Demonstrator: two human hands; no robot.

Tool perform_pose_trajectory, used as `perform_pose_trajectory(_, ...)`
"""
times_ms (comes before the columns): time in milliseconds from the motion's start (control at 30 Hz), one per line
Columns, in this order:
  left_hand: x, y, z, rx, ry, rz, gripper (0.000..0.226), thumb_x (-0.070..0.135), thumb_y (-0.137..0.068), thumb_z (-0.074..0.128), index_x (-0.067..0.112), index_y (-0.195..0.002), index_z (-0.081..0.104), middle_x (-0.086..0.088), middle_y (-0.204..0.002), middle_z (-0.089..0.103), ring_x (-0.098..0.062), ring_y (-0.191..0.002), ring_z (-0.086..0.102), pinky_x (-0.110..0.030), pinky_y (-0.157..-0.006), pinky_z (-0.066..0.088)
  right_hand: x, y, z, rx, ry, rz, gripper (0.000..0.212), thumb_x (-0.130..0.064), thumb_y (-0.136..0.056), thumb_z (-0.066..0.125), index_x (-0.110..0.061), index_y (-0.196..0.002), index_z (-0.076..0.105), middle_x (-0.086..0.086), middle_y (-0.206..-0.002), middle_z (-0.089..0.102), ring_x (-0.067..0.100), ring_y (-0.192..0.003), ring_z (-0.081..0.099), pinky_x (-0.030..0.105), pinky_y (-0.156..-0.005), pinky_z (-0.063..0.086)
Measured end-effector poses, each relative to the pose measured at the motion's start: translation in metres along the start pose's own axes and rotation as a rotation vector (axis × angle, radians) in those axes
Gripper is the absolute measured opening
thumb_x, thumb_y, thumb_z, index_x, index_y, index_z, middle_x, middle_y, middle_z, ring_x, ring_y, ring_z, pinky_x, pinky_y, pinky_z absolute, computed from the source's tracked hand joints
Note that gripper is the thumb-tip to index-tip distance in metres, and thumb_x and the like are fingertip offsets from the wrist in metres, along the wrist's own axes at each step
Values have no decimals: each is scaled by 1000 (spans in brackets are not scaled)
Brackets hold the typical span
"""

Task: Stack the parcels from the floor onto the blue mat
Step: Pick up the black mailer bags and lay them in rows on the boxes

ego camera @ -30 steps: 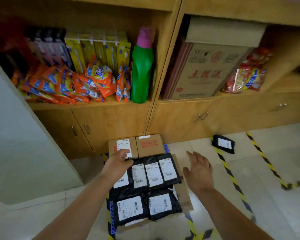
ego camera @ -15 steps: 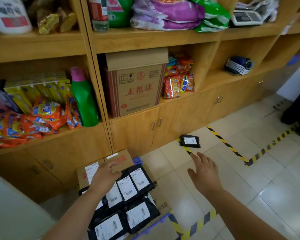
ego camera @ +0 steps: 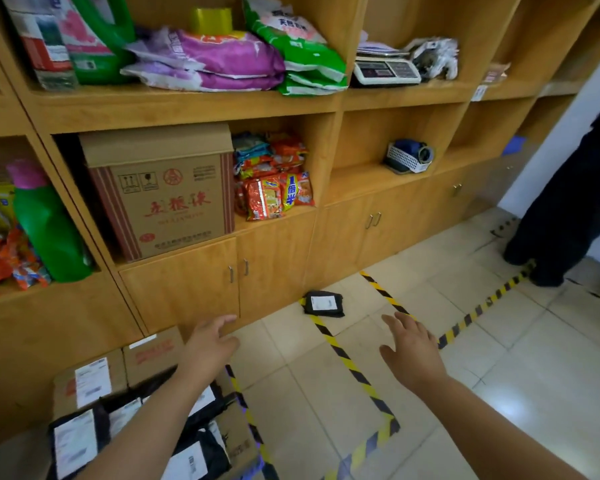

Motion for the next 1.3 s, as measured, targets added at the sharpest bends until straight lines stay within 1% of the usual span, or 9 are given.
perform_pose_trajectory(167,38,-23,45,-29,-9,11,44,20,-88,58,26,-131,50,-4,-126,46,-19,-104,52,-28,-75,41,40,-35,-2,-28,-24,-8,57,-35,-95,45,-24,-147,25,0,-154,24,22,-140,26,38,-114,21)
perform_pose_trajectory(267,55,-52,65,-26,-18,-1,42,21,-89,58,24,-131,51,-6,-125,47,-14,-104,49,-28,-78,41,57,-62,4,-49,-25,-8,56,-34,-95,45,-24,-147,26,0,-154,25,22,-140,26,38,-114,21)
perform_pose_trajectory(367,71,-89,91,-35,10,-31,40,23,-90,57,24,-130,51,-5,-128,49,-16,-107,51,-28,-77,41,71,-97,13,-66,-26,1,56,-35,-95,45,-25,-147,26,0,-153,26,22,-140,25,38,-114,20)
perform_pose_trajectory(533,109,-173,138,-35,84,-65,37,21,-91,58,21,-127,54,-5,-128,51,-14,-98,51,-25,-78,39,88,-178,19,-91,-69,10,58,-36,-95,46,-24,-148,24,-1,-153,26,21,-140,24,38,-115,20)
perform_pose_trajectory(700,142,-263,169,-44,67,-92,36,20,-90,58,18,-125,56,-7,-129,53,-18,-105,54,-26,-80,40,114,-263,22,-149,-101,49,59,-35,-96,47,-24,-148,24,-2,-153,27,21,-141,24,38,-115,21)
perform_pose_trajectory(800,162,-308,179,-50,68,-86,36,17,-89,56,18,-126,56,-7,-130,52,-15,-99,52,-26,-78,39,128,-309,24,-180,-107,64,59,-35,-96,47,-24,-148,23,-2,-153,26,21,-140,24,38,-115,21)
perform_pose_trajectory(900,177,-344,189,-49,73,-83,37,17,-90,55,17,-126,56,-5,-129,51,-11,-98,49,-26,-80,39,137,-351,26,-199,-105,62,58,-35,-96,47,-24,-148,24,-2,-152,28,20,-140,25,36,-114,21)
perform_pose_trajectory(1100,183,-398,209,13,78,-135,35,14,-88,57,13,-124,58,-7,-129,52,-12,-95,50,-26,-81,38,146,-436,42,-264,-84,4,57,-34,-94,47,-24,-147,27,-2,-151,30,21,-138,28,36,-113,24)
perform_pose_trajectory(1300,186,-435,239,105,88,-242,36,14,-89,55,14,-125,58,-5,-129,53,-10,-94,50,-25,-79,36,153,-522,67,-369,-35,-153,58,-33,-94,47,-24,-147,26,-3,-151,29,20,-139,26,36,-113,23)
Point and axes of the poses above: each hand's wrist, its own y-axis away from the middle knuckle, its own z-axis out of the palm, x = y × z, the point moved 8 cm from there along -y, towards the middle knuckle
